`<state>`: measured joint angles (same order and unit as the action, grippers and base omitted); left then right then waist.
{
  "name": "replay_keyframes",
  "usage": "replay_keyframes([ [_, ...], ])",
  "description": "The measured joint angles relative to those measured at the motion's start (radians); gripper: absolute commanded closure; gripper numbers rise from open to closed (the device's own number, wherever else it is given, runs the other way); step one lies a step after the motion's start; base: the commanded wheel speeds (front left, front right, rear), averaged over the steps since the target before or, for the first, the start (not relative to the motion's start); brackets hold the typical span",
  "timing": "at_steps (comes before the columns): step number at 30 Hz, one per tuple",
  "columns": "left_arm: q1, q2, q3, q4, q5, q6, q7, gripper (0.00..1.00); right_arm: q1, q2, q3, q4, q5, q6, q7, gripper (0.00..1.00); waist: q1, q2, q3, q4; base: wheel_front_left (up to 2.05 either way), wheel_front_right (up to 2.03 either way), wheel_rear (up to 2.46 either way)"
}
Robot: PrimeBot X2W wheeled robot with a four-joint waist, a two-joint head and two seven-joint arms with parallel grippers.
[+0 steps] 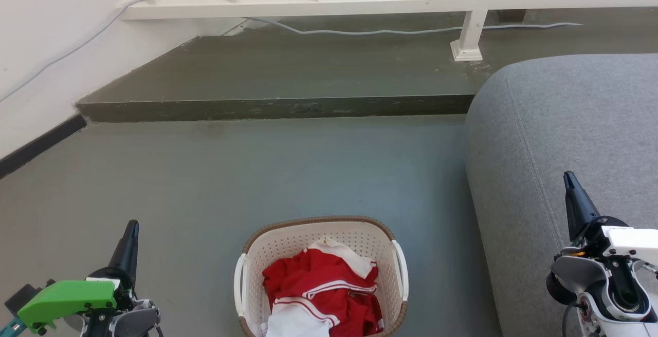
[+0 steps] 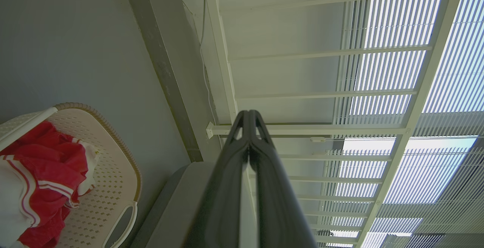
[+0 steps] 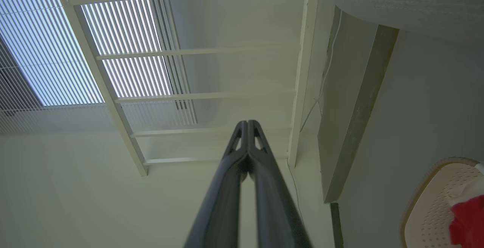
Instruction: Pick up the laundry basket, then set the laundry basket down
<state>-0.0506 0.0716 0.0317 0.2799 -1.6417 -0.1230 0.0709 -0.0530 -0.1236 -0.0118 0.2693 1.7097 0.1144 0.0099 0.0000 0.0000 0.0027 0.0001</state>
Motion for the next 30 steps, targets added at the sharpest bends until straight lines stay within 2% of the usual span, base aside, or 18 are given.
replay_keyframes([
  [30,-0.001,-0.001,0.002,0.0,0.0,0.0,0.0,1.0,-0.001,0.001,-0.005,0.005,0.0,0.002,0.002,1.0,0.0,0.0,0.0,0.0,0.0,0.0,0.0],
])
